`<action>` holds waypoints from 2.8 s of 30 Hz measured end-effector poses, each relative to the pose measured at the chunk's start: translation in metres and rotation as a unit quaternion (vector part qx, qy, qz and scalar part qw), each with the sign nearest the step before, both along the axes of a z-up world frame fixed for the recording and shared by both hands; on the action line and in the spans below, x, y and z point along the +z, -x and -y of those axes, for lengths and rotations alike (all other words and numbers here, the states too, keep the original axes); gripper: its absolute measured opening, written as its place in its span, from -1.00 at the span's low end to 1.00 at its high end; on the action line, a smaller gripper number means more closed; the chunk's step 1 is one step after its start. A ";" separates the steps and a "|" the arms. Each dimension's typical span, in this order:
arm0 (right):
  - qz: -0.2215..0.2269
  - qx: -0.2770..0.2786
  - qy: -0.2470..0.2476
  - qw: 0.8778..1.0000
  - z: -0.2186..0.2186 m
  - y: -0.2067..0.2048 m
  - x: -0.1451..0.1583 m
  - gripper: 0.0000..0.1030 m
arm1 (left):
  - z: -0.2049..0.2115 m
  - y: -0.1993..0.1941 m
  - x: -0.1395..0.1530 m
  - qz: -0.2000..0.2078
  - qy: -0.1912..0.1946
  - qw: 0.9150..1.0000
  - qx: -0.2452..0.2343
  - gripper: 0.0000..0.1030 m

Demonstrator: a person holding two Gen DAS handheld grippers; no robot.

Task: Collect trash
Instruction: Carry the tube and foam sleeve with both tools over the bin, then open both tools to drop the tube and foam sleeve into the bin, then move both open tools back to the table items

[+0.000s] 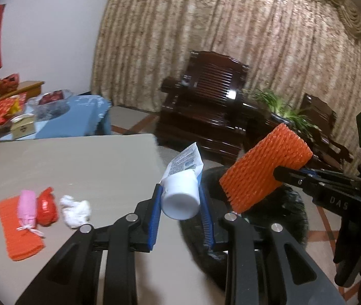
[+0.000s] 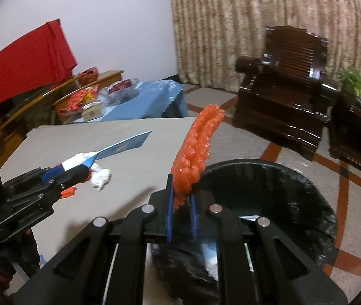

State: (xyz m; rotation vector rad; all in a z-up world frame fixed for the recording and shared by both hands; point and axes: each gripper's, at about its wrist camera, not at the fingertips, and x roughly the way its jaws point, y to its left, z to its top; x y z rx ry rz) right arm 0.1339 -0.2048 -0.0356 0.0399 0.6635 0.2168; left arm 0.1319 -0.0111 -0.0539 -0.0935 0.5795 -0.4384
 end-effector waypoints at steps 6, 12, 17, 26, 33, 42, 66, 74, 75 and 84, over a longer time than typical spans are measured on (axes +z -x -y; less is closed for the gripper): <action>0.000 -0.042 0.007 0.999 0.043 0.016 -0.006 -0.79 | 0.039 0.000 -0.003 -0.002 -0.004 0.999 -0.037 -0.44; -0.011 -0.072 0.011 0.997 0.072 0.028 -0.019 -0.79 | 0.075 -0.002 -0.012 -0.010 -0.008 0.998 -0.062 -0.44; -0.021 -0.092 0.014 0.995 0.091 0.036 -0.030 -0.79 | 0.099 -0.005 -0.021 -0.014 -0.014 0.997 -0.074 -0.44; -0.046 -0.110 0.017 0.993 0.111 0.033 -0.051 -0.79 | 0.127 -0.016 -0.036 -0.027 -0.026 0.994 -0.099 -0.44; -0.060 -0.120 0.022 0.991 0.119 0.029 -0.060 -0.72 | 0.138 -0.023 -0.046 -0.046 -0.029 0.992 -0.113 -0.42; -0.063 -0.143 0.039 0.987 0.121 0.031 -0.066 0.49 | 0.122 -0.025 -0.047 -0.051 -0.025 0.994 -0.097 0.29; 0.017 -0.040 -0.001 0.999 0.008 -0.003 -0.029 0.89 | -0.061 -0.014 -0.032 -0.013 -0.053 0.993 0.108 0.88; 0.020 0.019 0.008 1.000 -0.058 -0.027 -0.031 0.89 | -0.126 -0.009 -0.039 -0.016 -0.064 0.982 0.179 0.88; 0.021 0.023 0.008 1.000 -0.063 -0.029 -0.031 0.89 | -0.132 -0.007 -0.041 -0.016 -0.065 0.981 0.184 0.88; 0.016 0.053 0.015 0.998 -0.133 -0.068 -0.048 0.89 | -0.187 -0.013 -0.056 -0.030 -0.075 0.970 0.230 0.88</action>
